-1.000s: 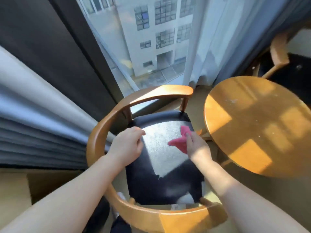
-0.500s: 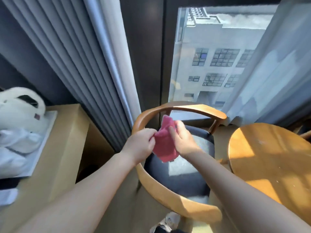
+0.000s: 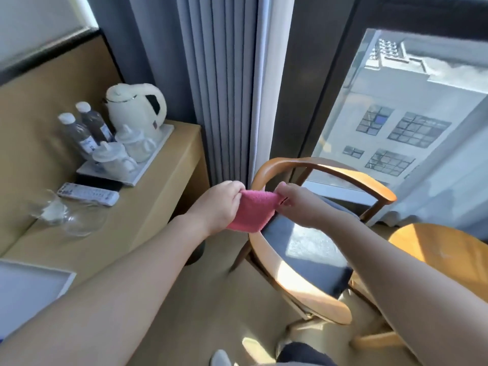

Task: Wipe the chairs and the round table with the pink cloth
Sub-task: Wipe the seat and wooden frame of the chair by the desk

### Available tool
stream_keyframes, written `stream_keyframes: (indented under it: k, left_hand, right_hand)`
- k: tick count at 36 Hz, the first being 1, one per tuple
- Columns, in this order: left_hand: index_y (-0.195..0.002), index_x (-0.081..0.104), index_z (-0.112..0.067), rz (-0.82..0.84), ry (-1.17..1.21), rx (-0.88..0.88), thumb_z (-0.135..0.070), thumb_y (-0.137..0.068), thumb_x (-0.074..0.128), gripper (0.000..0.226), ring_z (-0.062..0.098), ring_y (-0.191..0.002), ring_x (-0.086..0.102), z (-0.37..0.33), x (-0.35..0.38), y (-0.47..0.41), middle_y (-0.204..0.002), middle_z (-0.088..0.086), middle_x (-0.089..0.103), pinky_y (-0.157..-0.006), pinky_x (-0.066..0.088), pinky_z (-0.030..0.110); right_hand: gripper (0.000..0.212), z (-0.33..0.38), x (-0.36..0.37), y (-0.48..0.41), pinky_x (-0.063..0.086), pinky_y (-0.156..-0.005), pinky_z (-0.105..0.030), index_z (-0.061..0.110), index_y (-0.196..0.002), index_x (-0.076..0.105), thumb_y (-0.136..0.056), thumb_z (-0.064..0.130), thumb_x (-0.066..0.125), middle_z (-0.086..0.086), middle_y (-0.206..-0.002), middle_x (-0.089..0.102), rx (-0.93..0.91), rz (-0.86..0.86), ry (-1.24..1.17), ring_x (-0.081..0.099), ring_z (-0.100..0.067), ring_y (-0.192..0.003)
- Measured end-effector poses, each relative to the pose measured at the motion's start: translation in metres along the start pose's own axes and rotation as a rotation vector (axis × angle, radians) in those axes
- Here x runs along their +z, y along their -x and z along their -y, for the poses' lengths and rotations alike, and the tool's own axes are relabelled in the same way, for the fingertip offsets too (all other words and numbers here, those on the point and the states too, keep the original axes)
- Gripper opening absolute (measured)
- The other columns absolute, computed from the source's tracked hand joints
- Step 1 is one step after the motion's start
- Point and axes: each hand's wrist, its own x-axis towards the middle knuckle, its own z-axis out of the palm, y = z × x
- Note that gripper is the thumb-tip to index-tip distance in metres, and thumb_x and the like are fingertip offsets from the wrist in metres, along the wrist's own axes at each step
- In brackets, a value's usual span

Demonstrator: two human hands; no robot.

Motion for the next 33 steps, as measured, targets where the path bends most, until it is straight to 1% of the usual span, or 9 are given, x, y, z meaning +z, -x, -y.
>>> stream_keyframes:
  k: [4, 8, 11, 14, 16, 18, 21, 28, 33]
  left_hand:
    - [-0.100, 0.054, -0.021, -0.014, -0.004, -0.063, -0.023, -0.099, 0.036, 0.018, 0.010, -0.087, 0.054, -0.012, 0.011, 0.013, -0.098, -0.004, 0.055, -0.070, 0.045, 0.023]
    - [-0.097, 0.055, -0.021, -0.004, 0.035, -0.151, -0.015, -0.092, 0.042, 0.015, 0.010, -0.086, 0.054, -0.038, 0.033, 0.022, -0.098, -0.004, 0.054, -0.071, 0.050, 0.025]
    - [-0.101, 0.056, -0.023, -0.005, 0.056, -0.239, -0.013, -0.091, 0.045, 0.018, 0.009, -0.086, 0.056, -0.063, 0.065, 0.028, -0.096, -0.006, 0.054, -0.066, 0.051, 0.018]
    - [-0.102, 0.057, -0.027, -0.058, 0.087, -0.362, -0.015, -0.095, 0.047, 0.017, 0.006, -0.083, 0.057, -0.090, 0.111, 0.036, -0.092, -0.010, 0.056, -0.063, 0.046, 0.011]
    - [-0.100, 0.059, -0.028, -0.075, 0.106, -0.442, -0.019, -0.096, 0.047, 0.015, 0.008, -0.082, 0.059, -0.106, 0.144, 0.042, -0.091, -0.011, 0.057, -0.067, 0.052, 0.016]
    - [-0.094, 0.060, -0.027, -0.066, 0.101, -0.518, -0.022, -0.096, 0.045, 0.017, 0.009, -0.081, 0.060, -0.119, 0.173, 0.049, -0.087, -0.010, 0.059, -0.068, 0.057, 0.025]
    - [-0.091, 0.061, -0.024, -0.039, 0.091, -0.620, -0.020, -0.095, 0.038, 0.024, 0.014, -0.079, 0.059, -0.138, 0.212, 0.062, -0.086, -0.004, 0.060, -0.070, 0.056, 0.037]
    - [-0.082, 0.055, -0.013, 0.005, 0.175, -0.718, -0.011, -0.092, 0.034, 0.024, 0.020, -0.080, 0.053, -0.161, 0.285, 0.093, -0.087, 0.004, 0.056, -0.067, 0.041, 0.031]
    - [-0.076, 0.052, -0.012, 0.052, 0.267, -0.789, -0.010, -0.094, 0.034, 0.025, 0.021, -0.073, 0.051, -0.152, 0.336, 0.106, -0.078, 0.004, 0.054, -0.055, 0.030, 0.030]
  right_hand:
    - [0.013, -0.011, -0.005, 0.009, 0.044, -0.088, -0.027, 0.009, -0.096, 0.067, -0.088, 0.019, 0.067, 0.003, -0.110, 0.046, -0.082, -0.028, 0.058, 0.051, -0.013, -0.096]
    - [0.011, -0.037, -0.015, 0.026, 0.042, -0.061, -0.024, 0.008, -0.085, 0.065, -0.087, 0.019, 0.066, -0.003, -0.084, 0.060, -0.051, -0.019, 0.048, 0.056, -0.018, -0.075]
    - [0.009, -0.072, -0.020, 0.044, 0.045, -0.061, -0.028, 0.008, -0.085, 0.067, -0.087, 0.017, 0.065, -0.007, -0.080, 0.063, -0.056, -0.008, 0.027, 0.057, -0.019, -0.071]
    - [0.004, -0.116, -0.021, 0.065, 0.049, -0.061, -0.030, 0.018, -0.083, 0.067, -0.085, 0.015, 0.066, -0.001, -0.078, 0.064, -0.027, 0.022, -0.054, 0.061, -0.017, -0.072]
    - [0.010, -0.145, -0.017, 0.078, 0.046, -0.056, -0.023, 0.024, -0.085, 0.067, -0.085, 0.014, 0.065, 0.004, -0.079, 0.064, -0.012, 0.039, -0.051, 0.060, -0.012, -0.071]
    - [0.013, -0.169, -0.011, 0.090, 0.040, -0.055, -0.020, 0.022, -0.089, 0.069, -0.085, 0.012, 0.062, 0.002, -0.083, 0.064, -0.008, 0.093, -0.035, 0.059, -0.013, -0.074]
    - [0.013, -0.198, 0.000, 0.107, 0.038, -0.064, -0.026, 0.011, -0.090, 0.070, -0.084, 0.007, 0.060, -0.006, -0.089, 0.067, -0.031, 0.180, -0.033, 0.058, -0.021, -0.083]
    - [0.016, -0.246, 0.032, 0.134, 0.043, -0.067, -0.033, 0.005, -0.091, 0.068, -0.083, 0.001, 0.054, -0.012, -0.084, 0.067, -0.006, 0.345, -0.031, 0.059, -0.025, -0.078]
    - [0.021, -0.278, 0.065, 0.136, 0.033, -0.065, -0.021, 0.017, -0.087, 0.067, -0.086, 0.002, 0.053, 0.004, -0.080, 0.062, -0.022, 0.401, -0.027, 0.055, -0.017, -0.080]
